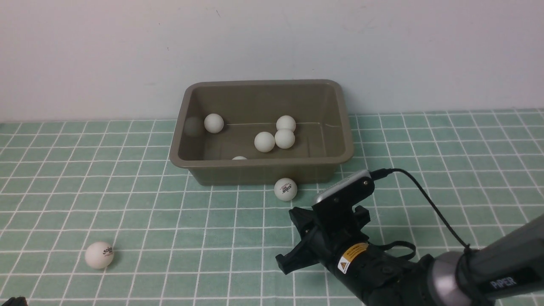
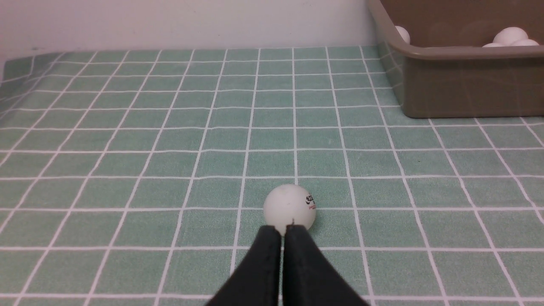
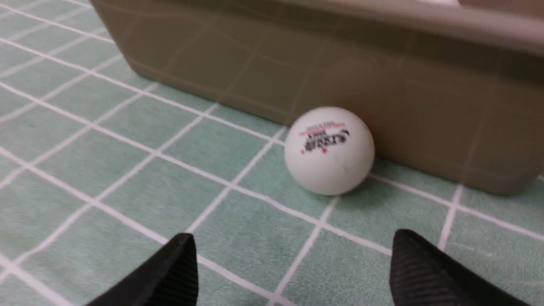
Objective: Put the table tennis balls in the box on the green coffee tablecloth.
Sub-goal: 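Reach for and grasp a ping pong ball on the table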
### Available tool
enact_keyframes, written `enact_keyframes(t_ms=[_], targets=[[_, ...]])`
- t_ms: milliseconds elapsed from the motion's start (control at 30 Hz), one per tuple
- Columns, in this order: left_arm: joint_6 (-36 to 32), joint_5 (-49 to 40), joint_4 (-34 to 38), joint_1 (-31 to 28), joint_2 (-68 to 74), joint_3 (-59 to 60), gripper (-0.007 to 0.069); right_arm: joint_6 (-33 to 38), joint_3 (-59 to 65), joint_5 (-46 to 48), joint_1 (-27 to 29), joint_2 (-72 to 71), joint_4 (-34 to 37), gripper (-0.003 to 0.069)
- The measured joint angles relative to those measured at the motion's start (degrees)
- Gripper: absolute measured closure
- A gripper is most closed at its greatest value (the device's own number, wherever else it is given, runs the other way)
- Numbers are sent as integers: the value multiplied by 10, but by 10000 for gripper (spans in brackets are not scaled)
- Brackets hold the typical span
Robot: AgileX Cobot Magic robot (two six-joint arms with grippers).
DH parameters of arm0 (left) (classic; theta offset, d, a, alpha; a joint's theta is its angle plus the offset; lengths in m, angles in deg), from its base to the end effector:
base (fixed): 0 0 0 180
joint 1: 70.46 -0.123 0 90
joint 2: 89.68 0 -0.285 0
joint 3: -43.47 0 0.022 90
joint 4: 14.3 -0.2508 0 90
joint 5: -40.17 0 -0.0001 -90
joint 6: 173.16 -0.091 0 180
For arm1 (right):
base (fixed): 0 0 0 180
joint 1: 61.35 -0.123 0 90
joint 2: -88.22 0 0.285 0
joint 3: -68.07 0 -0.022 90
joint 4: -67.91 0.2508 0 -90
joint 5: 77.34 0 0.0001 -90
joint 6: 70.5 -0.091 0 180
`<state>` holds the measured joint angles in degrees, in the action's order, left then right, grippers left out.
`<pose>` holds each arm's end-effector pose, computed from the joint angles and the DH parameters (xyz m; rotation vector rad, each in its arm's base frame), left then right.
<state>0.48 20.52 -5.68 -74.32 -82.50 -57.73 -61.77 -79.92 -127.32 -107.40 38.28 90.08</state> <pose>0.0536 -0.0010 0.1739 -0.0550 1.8389 -0.0208 0.2694 0.2416 0.0734 -0.5009 1.9232 0.2978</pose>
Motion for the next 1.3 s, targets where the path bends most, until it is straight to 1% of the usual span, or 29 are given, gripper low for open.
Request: enact_keyframes(t_ms=[233, 567, 1300], targets=[[0, 0, 0, 0, 0, 0, 629, 15, -40, 34, 0, 6, 10, 95], [0, 0, 0, 0, 0, 0, 629, 55, -47, 44, 1, 8, 51, 95], [0, 0, 0, 0, 0, 0, 629, 61, -88, 61, 1, 43, 67, 95]])
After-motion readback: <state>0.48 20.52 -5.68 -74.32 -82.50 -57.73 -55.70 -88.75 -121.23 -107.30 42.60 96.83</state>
